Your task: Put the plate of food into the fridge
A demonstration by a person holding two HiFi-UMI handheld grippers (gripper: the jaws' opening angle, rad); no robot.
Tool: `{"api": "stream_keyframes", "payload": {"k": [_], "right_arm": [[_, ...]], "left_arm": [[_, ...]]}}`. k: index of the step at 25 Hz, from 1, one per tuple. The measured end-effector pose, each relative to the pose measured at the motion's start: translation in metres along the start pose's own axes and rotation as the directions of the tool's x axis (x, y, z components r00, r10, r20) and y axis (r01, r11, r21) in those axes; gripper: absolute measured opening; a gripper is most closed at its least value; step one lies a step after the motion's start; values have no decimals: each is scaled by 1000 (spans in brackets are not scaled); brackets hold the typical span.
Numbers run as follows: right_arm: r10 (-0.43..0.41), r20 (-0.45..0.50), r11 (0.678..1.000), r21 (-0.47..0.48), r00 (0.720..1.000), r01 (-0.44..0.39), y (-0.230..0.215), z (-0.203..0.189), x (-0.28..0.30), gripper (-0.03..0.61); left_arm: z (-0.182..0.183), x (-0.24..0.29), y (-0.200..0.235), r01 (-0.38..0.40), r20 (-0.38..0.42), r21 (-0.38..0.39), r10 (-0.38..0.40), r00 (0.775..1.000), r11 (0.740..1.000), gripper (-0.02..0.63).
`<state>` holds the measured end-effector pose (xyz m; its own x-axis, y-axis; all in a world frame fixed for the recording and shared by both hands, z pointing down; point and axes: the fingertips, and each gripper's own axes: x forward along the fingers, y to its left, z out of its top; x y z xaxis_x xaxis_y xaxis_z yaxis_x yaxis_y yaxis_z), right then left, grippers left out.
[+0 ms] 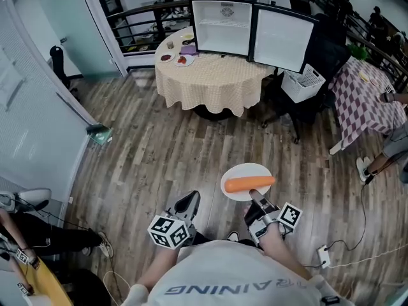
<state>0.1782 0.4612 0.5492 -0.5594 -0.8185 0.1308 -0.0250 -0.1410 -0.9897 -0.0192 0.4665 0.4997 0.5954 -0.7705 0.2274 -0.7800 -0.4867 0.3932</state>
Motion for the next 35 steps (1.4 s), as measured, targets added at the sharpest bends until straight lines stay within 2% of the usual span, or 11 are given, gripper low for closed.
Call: {"api": "stream_keyframes", "payload": {"k": [7,13,19,26,35], "right_arm": [[-11,-31,1000,15,999,11,-12,20,-11,34],[-8,-44,1000,16,999,9,-11,35,5,34],[-10,-43,1000,15,999,11,-9,52,50,34],[-3,-24,1000,-8,1000,3,7,67,126,34],[-9,0,1000,-19,1000,9,34,66,224,34]], "left_arm": [[-13,18,-23,-13,-10,-21,12,1000,1000,6],[-7,36,-15,-16,-2,-64,16,1000,998,6],[9,69,21,-17,-1,-59,17,1000,998,6],[42,114,79,21,-8,-58,-21,1000,998,6],[90,150,165,57,-29,-64,-58,998,996,6]]}}
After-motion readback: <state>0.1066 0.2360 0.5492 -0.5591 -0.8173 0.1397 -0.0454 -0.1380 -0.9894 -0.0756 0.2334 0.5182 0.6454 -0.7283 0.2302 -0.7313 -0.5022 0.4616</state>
